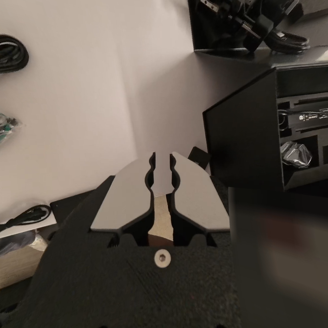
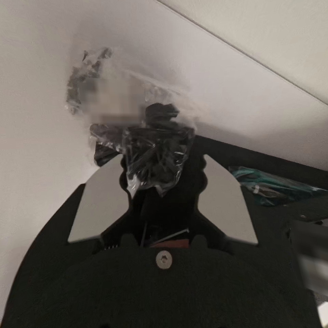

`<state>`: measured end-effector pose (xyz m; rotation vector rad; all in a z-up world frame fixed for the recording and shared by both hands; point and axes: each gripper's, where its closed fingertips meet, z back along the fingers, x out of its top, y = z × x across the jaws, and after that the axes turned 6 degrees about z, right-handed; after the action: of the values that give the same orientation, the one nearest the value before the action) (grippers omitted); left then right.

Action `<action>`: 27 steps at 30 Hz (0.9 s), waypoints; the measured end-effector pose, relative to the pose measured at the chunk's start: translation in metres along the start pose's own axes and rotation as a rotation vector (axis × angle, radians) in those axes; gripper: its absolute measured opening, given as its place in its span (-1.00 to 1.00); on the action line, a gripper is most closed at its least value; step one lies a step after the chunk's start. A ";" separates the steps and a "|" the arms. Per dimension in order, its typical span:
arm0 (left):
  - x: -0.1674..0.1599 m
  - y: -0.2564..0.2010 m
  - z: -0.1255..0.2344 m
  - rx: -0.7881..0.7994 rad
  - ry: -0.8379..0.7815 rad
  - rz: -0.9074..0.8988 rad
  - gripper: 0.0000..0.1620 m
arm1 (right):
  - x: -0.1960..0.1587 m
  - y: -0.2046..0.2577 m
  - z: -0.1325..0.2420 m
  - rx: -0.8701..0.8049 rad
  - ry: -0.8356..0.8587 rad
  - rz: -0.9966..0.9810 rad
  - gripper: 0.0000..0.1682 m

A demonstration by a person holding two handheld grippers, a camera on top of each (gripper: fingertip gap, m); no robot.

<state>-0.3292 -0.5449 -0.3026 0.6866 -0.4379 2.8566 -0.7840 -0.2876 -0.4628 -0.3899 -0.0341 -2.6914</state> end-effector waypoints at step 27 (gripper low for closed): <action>0.004 -0.265 -0.038 -0.414 0.066 -0.327 -0.78 | -0.406 0.013 0.336 0.137 -0.341 0.104 -0.05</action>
<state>-0.2875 -0.2825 -0.2690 0.5263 -0.7950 2.3705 -0.3353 -0.1084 -0.2527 -0.7783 -0.2867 -2.4735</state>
